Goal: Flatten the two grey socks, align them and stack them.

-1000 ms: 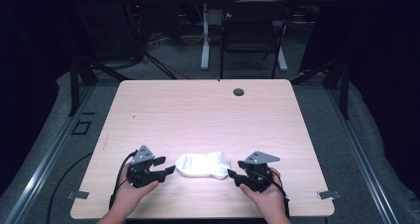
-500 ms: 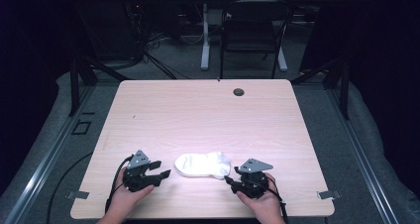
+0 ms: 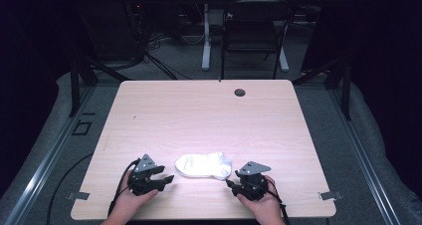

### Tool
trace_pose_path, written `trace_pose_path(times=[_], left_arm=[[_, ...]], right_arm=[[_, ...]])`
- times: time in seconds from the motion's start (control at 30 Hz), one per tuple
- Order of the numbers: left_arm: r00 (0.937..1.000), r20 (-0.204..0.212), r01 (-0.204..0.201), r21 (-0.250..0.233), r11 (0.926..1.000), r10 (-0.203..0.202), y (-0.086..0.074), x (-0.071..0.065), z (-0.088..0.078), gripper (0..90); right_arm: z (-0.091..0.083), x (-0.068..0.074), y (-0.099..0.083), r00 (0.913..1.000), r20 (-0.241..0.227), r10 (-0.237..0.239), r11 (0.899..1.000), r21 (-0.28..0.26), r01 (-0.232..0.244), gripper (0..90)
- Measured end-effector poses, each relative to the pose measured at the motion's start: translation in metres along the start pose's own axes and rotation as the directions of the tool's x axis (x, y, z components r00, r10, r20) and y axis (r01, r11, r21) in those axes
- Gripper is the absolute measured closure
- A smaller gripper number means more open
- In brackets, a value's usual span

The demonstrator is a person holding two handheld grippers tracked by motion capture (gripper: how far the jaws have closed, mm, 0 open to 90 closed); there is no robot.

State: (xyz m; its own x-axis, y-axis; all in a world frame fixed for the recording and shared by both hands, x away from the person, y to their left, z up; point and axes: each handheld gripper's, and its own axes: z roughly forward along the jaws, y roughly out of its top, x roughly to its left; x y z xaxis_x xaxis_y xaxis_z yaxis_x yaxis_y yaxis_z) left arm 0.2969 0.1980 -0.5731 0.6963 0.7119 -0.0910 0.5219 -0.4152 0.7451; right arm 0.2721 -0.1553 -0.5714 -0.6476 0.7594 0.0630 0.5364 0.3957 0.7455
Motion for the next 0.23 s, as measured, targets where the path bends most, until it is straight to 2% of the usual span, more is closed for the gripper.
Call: trace_pose_path(times=[0.23], left_arm=[[1.0000, 0.000, -0.002, -0.017, 0.9998, 0.002, 0.0021, -0.0006, 0.0007, 44.0]], right_arm=[[-0.0023, -0.0041, -0.0005, 0.9999, 0.010, 0.014, 1.000, -0.009, -0.014, 50.9]])
